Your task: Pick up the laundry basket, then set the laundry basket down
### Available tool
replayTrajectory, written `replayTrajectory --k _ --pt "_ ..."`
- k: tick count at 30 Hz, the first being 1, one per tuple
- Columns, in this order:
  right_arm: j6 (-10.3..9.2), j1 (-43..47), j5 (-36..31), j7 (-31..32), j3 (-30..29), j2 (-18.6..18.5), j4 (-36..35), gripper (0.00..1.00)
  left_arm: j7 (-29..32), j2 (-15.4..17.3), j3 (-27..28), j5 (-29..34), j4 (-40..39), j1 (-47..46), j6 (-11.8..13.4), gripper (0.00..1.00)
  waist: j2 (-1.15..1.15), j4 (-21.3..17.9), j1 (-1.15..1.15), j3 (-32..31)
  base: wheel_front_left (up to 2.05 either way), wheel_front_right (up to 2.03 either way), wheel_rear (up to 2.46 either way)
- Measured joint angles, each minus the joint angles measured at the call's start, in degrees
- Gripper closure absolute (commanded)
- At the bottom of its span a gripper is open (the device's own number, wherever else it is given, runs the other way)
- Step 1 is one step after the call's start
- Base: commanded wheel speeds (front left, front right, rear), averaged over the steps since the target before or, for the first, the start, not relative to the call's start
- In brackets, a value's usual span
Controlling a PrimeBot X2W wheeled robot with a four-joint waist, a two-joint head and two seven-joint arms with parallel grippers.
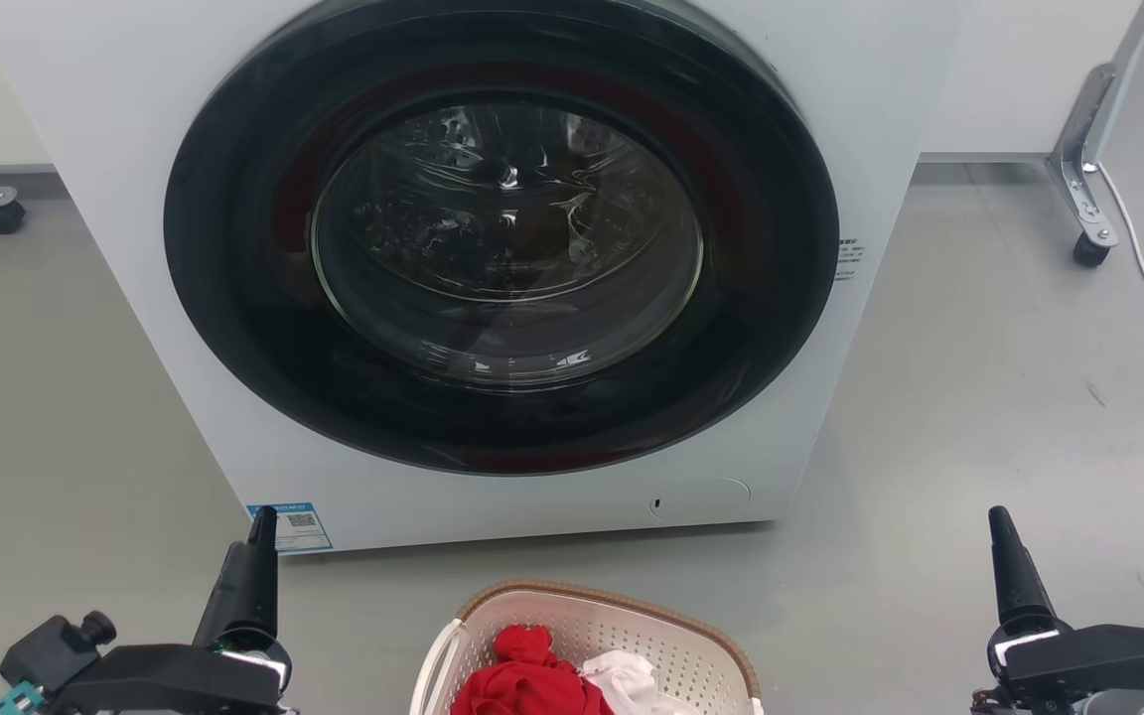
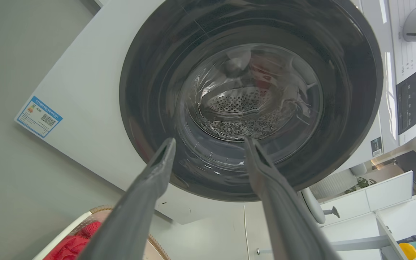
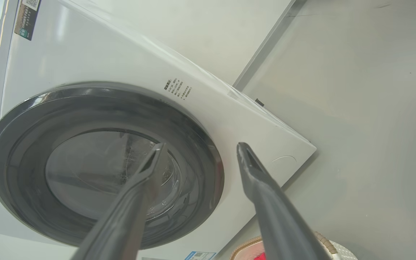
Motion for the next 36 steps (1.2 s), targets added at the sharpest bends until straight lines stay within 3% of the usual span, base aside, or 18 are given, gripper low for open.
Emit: replayTrajectory --k 23,36 --pt "-4.75 -1.24 -24.03 -4.57 8.28 -4.75 -2.48 0.0 -4.83 4.37 -7.22 22.78 -3.86 -1.18 4.43 0.0 0.0 0.12 0.0 -0.13 0.0 0.0 0.0" --pt "-6.83 -1.43 -35.08 -7.38 12.16 -6.03 -2.97 0.0 -7.46 5.12 -9.94 30.78 -4.26 -1.18 6.39 0.0 0.0 0.22 0.0 -0.17 0.0 0.0 0.0"
